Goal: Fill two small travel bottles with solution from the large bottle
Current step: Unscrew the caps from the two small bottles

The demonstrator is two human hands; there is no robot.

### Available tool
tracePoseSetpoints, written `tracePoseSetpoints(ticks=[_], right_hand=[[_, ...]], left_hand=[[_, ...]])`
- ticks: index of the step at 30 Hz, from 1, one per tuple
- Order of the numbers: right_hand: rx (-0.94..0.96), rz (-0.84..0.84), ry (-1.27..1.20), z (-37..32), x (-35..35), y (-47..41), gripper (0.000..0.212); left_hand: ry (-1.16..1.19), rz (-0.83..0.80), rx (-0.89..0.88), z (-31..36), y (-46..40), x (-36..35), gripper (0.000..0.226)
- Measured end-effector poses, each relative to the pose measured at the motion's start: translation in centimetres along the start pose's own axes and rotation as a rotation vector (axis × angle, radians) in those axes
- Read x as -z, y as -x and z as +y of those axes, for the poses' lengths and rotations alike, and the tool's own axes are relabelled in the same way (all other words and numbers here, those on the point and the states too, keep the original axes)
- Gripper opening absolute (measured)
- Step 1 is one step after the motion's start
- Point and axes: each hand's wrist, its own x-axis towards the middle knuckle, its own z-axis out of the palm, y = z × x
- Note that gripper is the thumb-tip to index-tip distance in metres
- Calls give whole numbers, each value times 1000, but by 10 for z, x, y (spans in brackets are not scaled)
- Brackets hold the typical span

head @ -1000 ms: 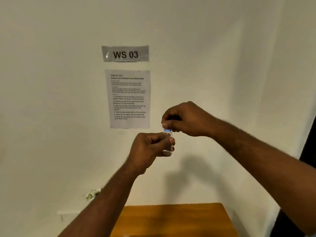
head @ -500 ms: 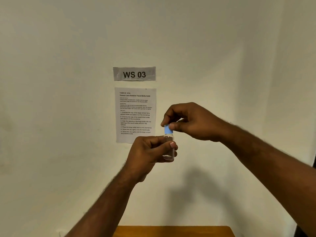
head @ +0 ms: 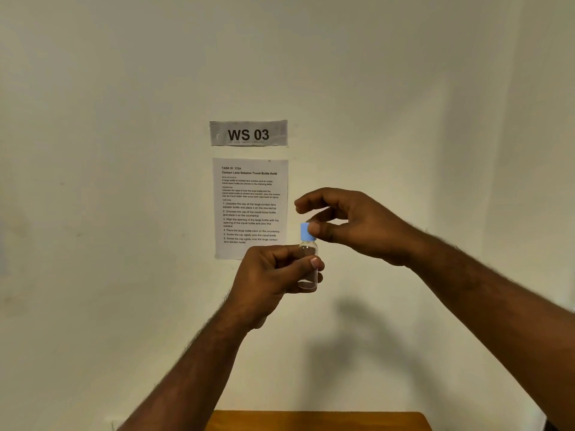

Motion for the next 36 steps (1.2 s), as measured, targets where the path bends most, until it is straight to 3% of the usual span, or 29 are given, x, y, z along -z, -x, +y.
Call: tracePoseSetpoints(ticks=[4,8,10,13,17,21,28,36], right_hand=[[7,86,31,3,-6,0,17],[-30,-51,-111,3,-4,4,44],[-54,4,-92,5,-8,3,40],[-84,95,-76,8,-17,2,28],[-71,73,-212,15,-20,6,26],[-71,185,-395,33,-30,25,23],[-427,353,-613,107,-130,117,28],[-928,124,-513,187,-270,260,28]], left_hand=[[8,-6,-1,-2,-2,1,23],[3,-1,-3,-7,-3,3,16],[-6,-9,-12,-11,-4,2,11],[17,-18,-7,-16,-4,2,22],[33,-21,16,-27,-2,2,29],[52,-31,66,-58,13,7,29],[-203,5,238,-174,99,25,30],[-333,-9,653,-300,215,41,35]])
